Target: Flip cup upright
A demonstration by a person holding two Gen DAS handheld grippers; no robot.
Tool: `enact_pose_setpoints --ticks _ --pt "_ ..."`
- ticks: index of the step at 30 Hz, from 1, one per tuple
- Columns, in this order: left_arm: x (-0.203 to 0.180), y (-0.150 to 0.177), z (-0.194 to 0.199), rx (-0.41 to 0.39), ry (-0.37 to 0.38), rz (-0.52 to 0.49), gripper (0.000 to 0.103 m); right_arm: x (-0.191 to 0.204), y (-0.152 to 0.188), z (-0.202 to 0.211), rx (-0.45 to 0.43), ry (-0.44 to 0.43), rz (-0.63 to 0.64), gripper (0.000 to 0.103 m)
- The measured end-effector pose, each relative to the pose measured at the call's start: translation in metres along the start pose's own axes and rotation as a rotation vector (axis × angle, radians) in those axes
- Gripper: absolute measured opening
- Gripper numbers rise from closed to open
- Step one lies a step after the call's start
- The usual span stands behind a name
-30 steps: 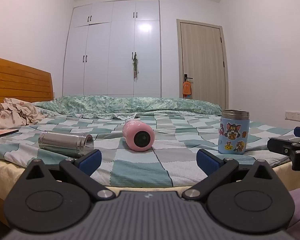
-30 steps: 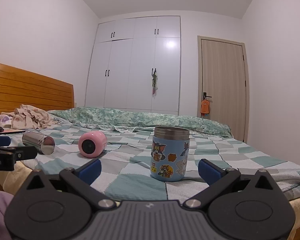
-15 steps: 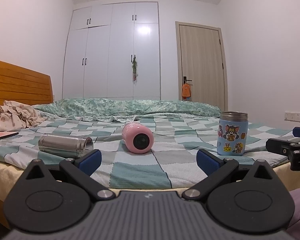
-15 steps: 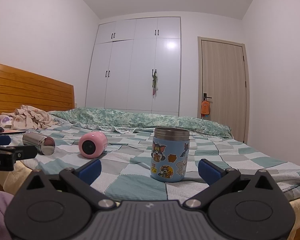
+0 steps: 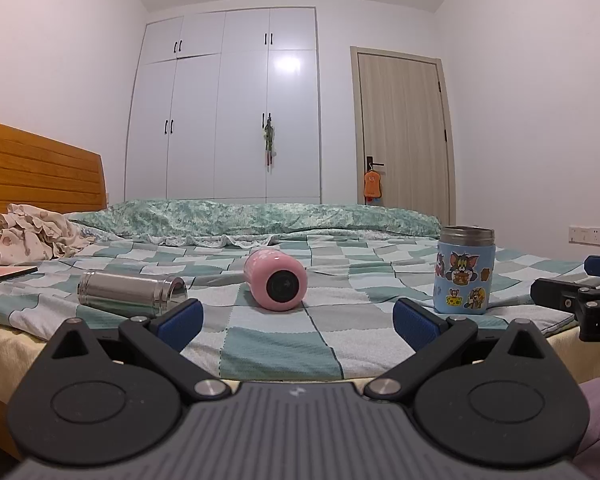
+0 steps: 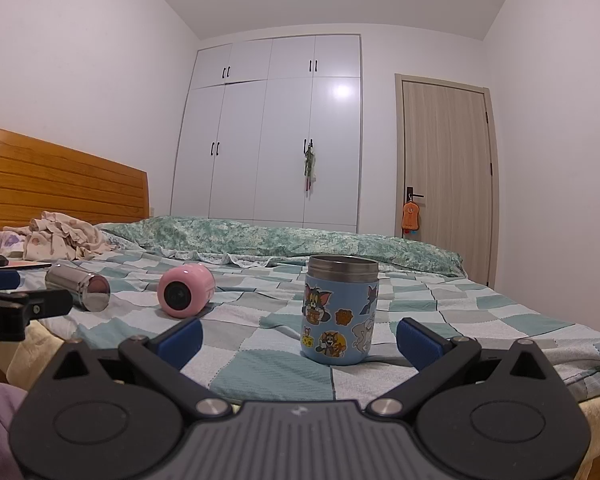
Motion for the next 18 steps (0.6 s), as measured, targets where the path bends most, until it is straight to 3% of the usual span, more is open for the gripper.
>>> enact_pose_setpoints --ticks 18 --pt "-0.0002 -0.0020 0.0007 -0.003 0.006 -0.001 0.103 0.0000 -0.0003 0.0000 -0.002 0.000 0.001 0.103"
Point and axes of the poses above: each gripper's, at about its wrist camera, not at the fingertips, and z roughly against the way its jaws point, x to its left, y to its underside, the point moved 10 cm from there along -z, roughly the way its jaws point, and after that the axes turned 3 degrees about -y, right-handed, at the moved point
